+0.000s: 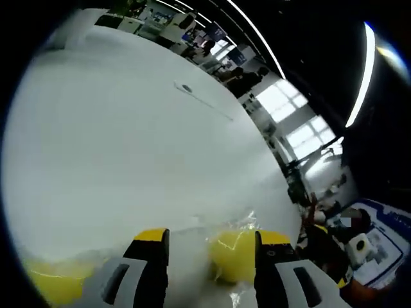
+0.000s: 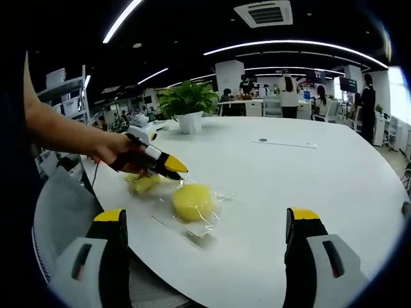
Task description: Compare the silicone blocks by pressing each to a similar depth, holding the contact briefly, and releasing to observe deformation and rebound differences across the visible hardness samples.
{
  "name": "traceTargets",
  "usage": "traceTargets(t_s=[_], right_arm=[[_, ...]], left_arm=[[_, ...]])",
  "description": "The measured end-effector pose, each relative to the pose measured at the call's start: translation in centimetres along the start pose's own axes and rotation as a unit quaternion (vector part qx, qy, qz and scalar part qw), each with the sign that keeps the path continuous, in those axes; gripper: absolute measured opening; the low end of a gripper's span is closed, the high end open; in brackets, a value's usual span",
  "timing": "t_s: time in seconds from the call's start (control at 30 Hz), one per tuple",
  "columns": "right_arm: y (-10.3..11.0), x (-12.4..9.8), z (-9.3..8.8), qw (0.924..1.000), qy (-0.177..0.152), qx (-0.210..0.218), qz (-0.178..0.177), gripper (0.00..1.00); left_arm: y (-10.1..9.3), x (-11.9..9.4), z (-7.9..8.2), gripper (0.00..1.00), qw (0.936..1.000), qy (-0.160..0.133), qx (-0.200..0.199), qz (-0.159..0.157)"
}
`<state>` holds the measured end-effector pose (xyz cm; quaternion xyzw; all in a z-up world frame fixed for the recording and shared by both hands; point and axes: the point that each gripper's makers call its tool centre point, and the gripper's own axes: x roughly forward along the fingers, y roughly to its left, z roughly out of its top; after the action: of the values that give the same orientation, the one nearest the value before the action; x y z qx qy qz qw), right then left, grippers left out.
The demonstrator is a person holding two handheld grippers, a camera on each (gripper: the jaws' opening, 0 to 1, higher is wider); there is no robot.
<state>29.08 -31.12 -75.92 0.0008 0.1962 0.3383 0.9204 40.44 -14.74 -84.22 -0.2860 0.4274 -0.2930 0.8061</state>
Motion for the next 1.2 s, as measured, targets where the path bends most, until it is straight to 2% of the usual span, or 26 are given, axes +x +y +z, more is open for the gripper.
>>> traceTargets(t_s=[0.1,0.27,0.37,0.43,0.47,0.5,0.57,0.63,0.67,0.8,1.03,1.2], right_arm=[[-0.2,0.0,-0.2,1.0000,-0.001,0.007,-0.004,0.96],[0.0,0.1,-0.4,1.0000,0.003,0.007,-0.003,0.96],[0.1,0.1,-0.3,1.0000,0.003,0.006,-0.004,0.96],[0.1,0.0,-0.4,0.9999,0.004,0.008,-0.005,0.96],[0.1,0.0,-0.4,0.9999,0.006,0.007,-0.006,0.96],[0.0,0.0,-0.5,0.9999,0.006,0.008,-0.006,0.96],[0.0,-0.1,-0.4,0.9999,0.006,0.009,-0.009,0.96],[-0.1,-0.1,-0.4,0.9999,0.006,0.010,-0.010,0.96],[-0.1,-0.1,-0.4,0.9999,0.006,0.010,-0.010,0.96],[-0.1,0.0,-0.4,0.9999,0.008,0.008,-0.010,0.96],[-0.1,0.2,-0.2,0.9999,0.008,0.006,-0.009,0.96],[-0.1,0.1,-0.2,0.9999,0.008,0.006,-0.010,0.96]], left_arm=[[0.0,0.3,0.1,0.43,0.9998,-0.003,-0.017,-0.003],[0.2,1.3,0.1,0.39,0.9993,0.009,-0.032,-0.014],[0.6,1.7,-0.3,0.26,0.9985,0.016,-0.051,-0.012],[0.6,1.7,-0.8,0.23,0.9987,0.028,-0.041,-0.008],[0.6,1.8,-0.7,0.19,0.9987,0.025,-0.042,-0.009],[0.5,1.9,-1.0,0.11,0.9985,0.031,-0.043,-0.013],[0.3,1.8,-1.0,0.10,0.9983,0.031,-0.048,-0.015],[-0.3,1.9,-1.0,0.05,0.9984,0.030,-0.040,-0.027],[-0.2,1.9,-1.0,0.03,0.9984,0.031,-0.041,-0.024],[-0.3,1.8,-0.9,0.00,0.9982,0.030,-0.046,-0.024],[-0.2,1.7,-0.9,0.00,0.9979,0.034,-0.052,-0.020],[-1.4,1.3,-0.7,0.00,0.9973,0.030,-0.053,-0.040]])
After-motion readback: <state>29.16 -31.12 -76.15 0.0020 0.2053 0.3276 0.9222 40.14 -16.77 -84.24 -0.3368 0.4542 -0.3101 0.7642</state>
